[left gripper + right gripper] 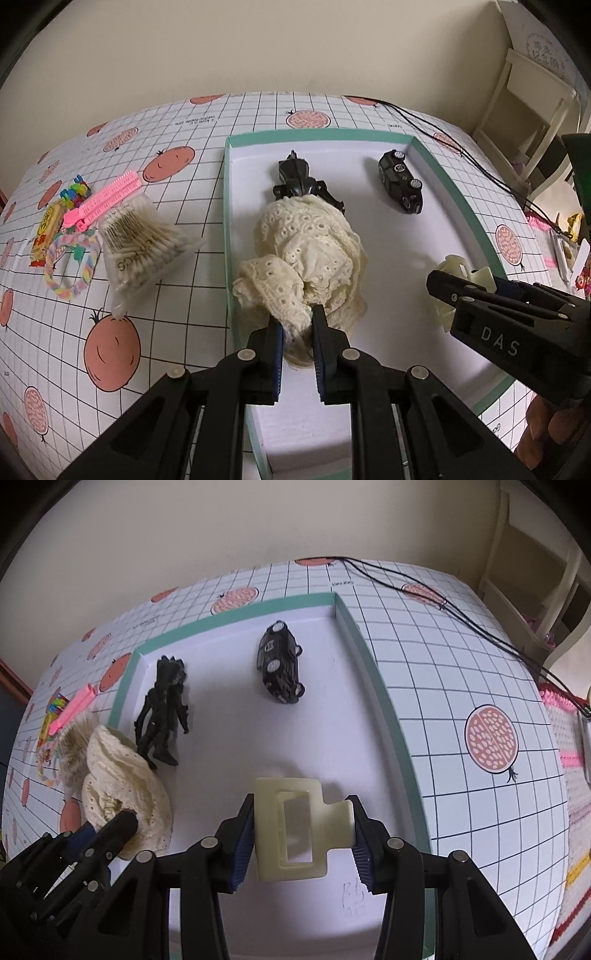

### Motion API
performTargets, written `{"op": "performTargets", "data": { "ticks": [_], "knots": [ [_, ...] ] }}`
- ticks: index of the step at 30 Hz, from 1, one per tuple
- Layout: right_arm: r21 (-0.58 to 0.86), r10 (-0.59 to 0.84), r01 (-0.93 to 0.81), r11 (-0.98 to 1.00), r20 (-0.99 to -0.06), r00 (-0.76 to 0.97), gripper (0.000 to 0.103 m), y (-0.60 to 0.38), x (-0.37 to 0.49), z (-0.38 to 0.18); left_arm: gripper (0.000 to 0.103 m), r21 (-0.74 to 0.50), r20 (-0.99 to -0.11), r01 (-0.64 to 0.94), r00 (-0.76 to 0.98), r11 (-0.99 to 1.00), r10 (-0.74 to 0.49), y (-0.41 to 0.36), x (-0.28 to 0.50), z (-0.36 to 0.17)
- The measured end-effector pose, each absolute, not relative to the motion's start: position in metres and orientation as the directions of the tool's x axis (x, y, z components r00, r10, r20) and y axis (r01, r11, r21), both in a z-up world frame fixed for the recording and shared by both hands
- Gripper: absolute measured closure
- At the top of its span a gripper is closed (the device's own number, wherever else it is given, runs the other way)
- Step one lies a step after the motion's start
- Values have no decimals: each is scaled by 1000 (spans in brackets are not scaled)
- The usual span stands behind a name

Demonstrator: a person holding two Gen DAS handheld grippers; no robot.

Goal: Organize objects
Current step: 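Carry the lace cloth with the left gripper while the right gripper carries the clip over the tray, then lower the lace cloth into the tray and open the left gripper while the right gripper releases the clip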

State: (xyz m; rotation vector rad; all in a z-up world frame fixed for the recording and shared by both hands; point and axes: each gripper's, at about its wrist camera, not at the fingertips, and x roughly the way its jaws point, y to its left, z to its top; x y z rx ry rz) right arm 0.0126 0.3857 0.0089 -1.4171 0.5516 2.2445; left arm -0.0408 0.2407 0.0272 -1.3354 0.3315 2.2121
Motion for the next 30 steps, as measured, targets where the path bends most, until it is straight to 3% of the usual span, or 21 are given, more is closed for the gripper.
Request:
{"op": "performTargets", "data": {
  "ticks": [18,24,30],
  "knots": [
    [91,154,-544,-834,-909,-387,53,386,20,7,85,-96,-876,-552,-348,-828,333,238,-43,28],
    [84,159,-538,-839,-907,-390,52,382,22,11,75,-112,-868,-557,-349,-823,355,235,-42,35],
    [91,168,-533,-841,-893,-418,48,379,22,21,71,-125,-854,-569,-355,-813,380,232,-40,45]
  ]
}}
